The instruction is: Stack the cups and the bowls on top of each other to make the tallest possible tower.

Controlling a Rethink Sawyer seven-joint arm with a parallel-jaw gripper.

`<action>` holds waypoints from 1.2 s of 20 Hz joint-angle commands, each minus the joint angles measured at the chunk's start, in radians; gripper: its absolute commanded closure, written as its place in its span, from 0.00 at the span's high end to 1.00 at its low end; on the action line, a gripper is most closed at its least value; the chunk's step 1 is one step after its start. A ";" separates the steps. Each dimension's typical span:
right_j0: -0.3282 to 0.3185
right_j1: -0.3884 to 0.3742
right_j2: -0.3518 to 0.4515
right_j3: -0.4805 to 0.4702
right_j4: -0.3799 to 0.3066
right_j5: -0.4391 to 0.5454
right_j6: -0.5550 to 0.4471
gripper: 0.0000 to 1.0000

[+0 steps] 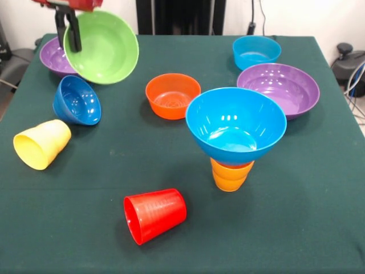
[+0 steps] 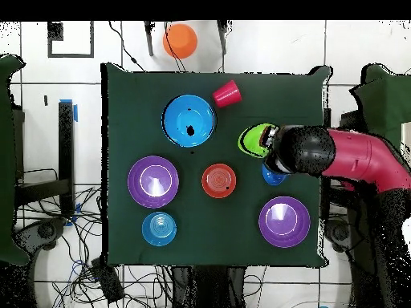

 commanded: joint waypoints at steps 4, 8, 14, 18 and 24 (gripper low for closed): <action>0.005 -0.123 0.087 0.075 0.089 0.195 -0.185 0.00; 0.049 -0.109 0.066 0.013 0.056 0.219 -0.157 0.00; 0.059 -0.077 0.077 -0.014 0.083 0.217 -0.123 0.00; 0.082 -0.073 0.071 0.003 0.095 0.184 -0.067 0.00; 0.123 -0.078 0.033 0.035 0.064 0.133 -0.012 0.00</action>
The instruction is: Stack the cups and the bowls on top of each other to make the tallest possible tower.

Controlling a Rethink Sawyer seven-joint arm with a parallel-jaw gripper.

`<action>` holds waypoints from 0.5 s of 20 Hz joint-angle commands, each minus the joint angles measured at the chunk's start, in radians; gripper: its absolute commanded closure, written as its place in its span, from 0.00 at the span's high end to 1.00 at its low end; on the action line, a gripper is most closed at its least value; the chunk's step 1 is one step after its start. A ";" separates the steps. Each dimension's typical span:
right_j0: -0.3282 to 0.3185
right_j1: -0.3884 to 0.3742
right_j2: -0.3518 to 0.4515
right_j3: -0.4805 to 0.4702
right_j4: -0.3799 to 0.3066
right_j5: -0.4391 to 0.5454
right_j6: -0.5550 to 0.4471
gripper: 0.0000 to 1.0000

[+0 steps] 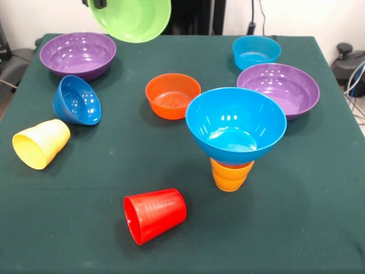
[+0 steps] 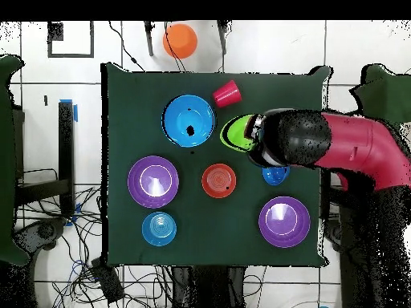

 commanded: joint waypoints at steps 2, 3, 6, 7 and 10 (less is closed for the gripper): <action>0.078 0.022 -0.003 0.043 -0.028 0.017 -0.011 0.00; 0.087 0.021 -0.006 0.046 -0.022 0.024 0.000 0.00; 0.089 0.031 0.003 0.072 0.012 -0.011 0.020 0.00; 0.081 0.043 0.023 0.096 0.051 -0.051 0.036 0.00; 0.067 0.064 0.056 0.136 0.099 -0.129 0.038 0.00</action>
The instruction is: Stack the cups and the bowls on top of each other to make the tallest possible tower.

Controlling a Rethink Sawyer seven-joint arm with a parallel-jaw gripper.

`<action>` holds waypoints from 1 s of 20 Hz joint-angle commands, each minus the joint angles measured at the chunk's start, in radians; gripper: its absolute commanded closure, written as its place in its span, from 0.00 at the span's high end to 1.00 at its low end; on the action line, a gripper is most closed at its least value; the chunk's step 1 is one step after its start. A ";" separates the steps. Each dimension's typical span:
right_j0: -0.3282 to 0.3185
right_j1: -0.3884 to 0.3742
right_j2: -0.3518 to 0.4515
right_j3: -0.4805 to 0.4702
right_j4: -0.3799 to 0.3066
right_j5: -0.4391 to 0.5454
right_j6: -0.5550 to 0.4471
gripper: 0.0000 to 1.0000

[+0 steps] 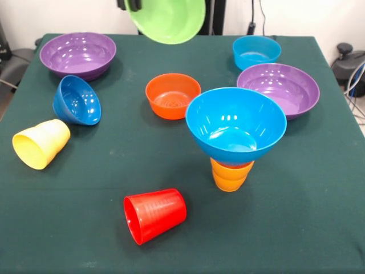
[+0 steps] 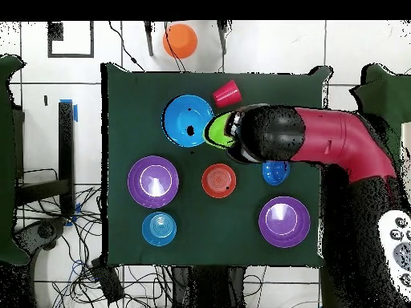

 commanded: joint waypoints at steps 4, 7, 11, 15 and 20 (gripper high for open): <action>0.025 0.100 0.047 0.146 0.071 -0.192 0.047 0.00; -0.005 0.143 0.090 0.191 0.123 -0.281 0.037 0.00; -0.022 0.193 0.120 0.220 0.166 -0.324 0.032 0.00; -0.067 0.247 0.181 0.262 0.191 -0.426 0.019 0.00; -0.104 0.291 0.228 0.276 0.156 -0.522 0.004 0.00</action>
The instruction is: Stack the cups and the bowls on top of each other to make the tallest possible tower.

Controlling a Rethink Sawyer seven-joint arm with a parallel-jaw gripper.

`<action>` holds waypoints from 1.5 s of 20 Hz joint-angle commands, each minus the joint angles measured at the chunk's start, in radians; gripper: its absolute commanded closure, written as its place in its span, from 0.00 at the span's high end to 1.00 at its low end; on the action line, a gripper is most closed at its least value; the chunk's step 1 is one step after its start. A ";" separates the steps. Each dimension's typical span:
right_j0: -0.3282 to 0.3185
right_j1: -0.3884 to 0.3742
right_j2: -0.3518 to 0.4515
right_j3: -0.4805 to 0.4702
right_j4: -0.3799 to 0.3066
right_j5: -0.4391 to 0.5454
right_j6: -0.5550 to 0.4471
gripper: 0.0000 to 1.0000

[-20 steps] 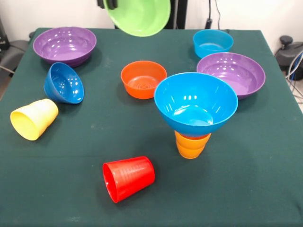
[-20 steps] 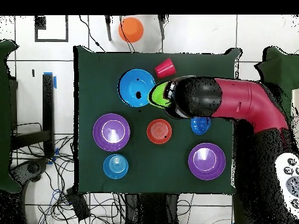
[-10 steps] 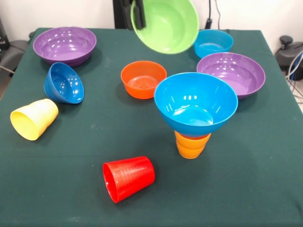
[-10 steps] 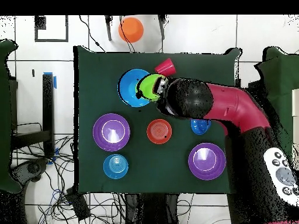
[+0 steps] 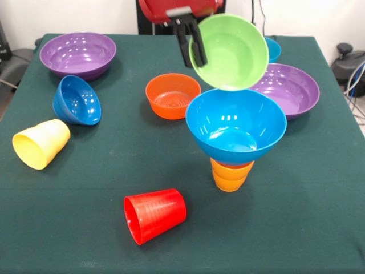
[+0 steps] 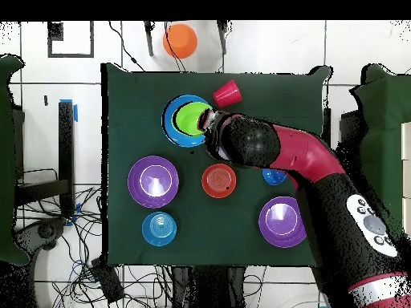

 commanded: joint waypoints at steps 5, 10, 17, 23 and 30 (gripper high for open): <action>-0.057 0.117 0.181 0.138 0.003 -0.202 0.048 0.00; -0.090 0.124 0.231 0.156 0.033 -0.182 0.063 0.00; -0.055 0.028 0.165 0.128 0.039 -0.057 0.058 0.00; -0.034 -0.002 0.151 0.124 0.058 -0.022 0.070 0.00; -0.039 0.014 0.151 0.102 0.073 -0.005 0.053 0.00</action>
